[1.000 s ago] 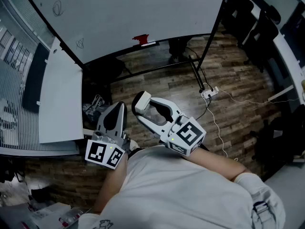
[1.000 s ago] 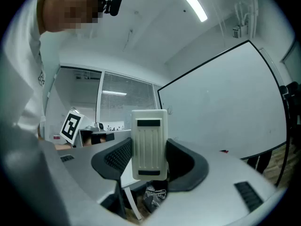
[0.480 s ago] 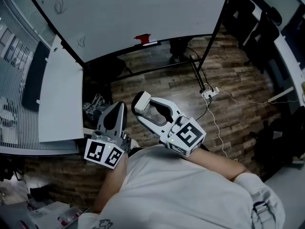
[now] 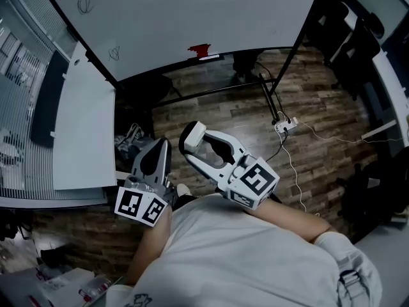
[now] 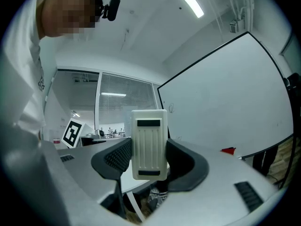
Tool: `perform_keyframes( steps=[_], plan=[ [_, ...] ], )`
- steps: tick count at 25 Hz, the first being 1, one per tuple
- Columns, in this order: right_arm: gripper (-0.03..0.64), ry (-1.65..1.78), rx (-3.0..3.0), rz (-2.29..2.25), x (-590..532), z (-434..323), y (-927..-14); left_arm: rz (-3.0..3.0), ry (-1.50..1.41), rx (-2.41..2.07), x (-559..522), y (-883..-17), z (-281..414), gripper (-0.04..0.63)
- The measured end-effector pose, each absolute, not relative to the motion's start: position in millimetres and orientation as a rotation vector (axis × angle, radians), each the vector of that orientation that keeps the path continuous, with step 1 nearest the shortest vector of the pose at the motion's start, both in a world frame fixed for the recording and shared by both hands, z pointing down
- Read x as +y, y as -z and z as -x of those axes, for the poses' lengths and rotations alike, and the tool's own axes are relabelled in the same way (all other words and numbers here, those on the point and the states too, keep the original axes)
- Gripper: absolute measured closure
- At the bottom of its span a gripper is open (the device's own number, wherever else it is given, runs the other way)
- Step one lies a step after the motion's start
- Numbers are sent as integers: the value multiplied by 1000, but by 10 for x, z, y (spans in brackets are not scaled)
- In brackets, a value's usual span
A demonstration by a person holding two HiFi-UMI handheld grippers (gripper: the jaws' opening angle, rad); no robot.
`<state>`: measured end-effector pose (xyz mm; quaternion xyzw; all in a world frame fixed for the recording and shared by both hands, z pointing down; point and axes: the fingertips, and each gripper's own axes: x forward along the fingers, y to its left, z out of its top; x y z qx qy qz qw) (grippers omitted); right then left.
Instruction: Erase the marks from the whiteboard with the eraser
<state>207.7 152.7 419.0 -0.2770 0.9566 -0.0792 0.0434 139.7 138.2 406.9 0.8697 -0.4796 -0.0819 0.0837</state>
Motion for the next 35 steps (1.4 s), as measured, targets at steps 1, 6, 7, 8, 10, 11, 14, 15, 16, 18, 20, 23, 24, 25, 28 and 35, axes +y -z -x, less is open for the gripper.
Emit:
perform_keyframes(
  steps=[1, 6, 7, 8, 10, 11, 14, 15, 16, 18, 20, 23, 24, 25, 28, 35],
  plan=[
    [380, 252, 2926, 848, 1488, -2034, -4204, -2595, 241, -1436, 1348, -4082, -1346, 589],
    [380, 280, 2927, 852, 1312, -1761, -4237, -2605, 229, -1457, 1192, -4112, -1038, 589],
    [380, 278, 2930, 851, 1271, -1675, -4240, -2609, 225, -1460, 1153, -4116, -956, 589],
    [380, 276, 2932, 850, 1225, -1579, -4240, -2613, 222, -1463, 1109, -4118, -867, 589],
    [380, 270, 2936, 852, 1123, -1365, -4236, -2624, 215, -1467, 1017, -4109, -683, 589],
    [380, 267, 2938, 855, 1074, -1253, -4229, -2631, 212, -1467, 974, -4094, -591, 589],
    [380, 256, 2938, 865, 935, -919, -4187, -2662, 201, -1464, 859, -4012, -309, 589],
    [380, 252, 2936, 866, 892, -809, -4170, -2672, 201, -1465, 823, -3980, -208, 589],
    [380, 249, 2934, 865, 854, -700, -4152, -2679, 202, -1467, 789, -3953, -104, 589],
    [380, 245, 2929, 862, 793, -498, -4121, -2685, 200, -1472, 735, -3916, 96, 589],
    [380, 239, 2929, 859, 762, -314, -4101, -2690, 199, -1476, 715, -3890, 270, 589],
    [380, 236, 2939, 852, 738, -58, -4135, -2699, 215, -1495, 702, -3882, 517, 589],
    [380, 240, 2942, 848, 725, 12, -4159, -2697, 218, -1501, 689, -3898, 592, 589],
    [380, 243, 2945, 846, 711, 69, -4180, -2692, 219, -1504, 675, -3919, 656, 589],
    [380, 247, 2947, 855, 670, 176, -4203, -2674, 219, -1505, 644, -3975, 803, 589],
    [380, 281, 2960, 839, 496, 289, -4271, -2643, 219, -1527, 476, -4030, 916, 589]
  ],
)
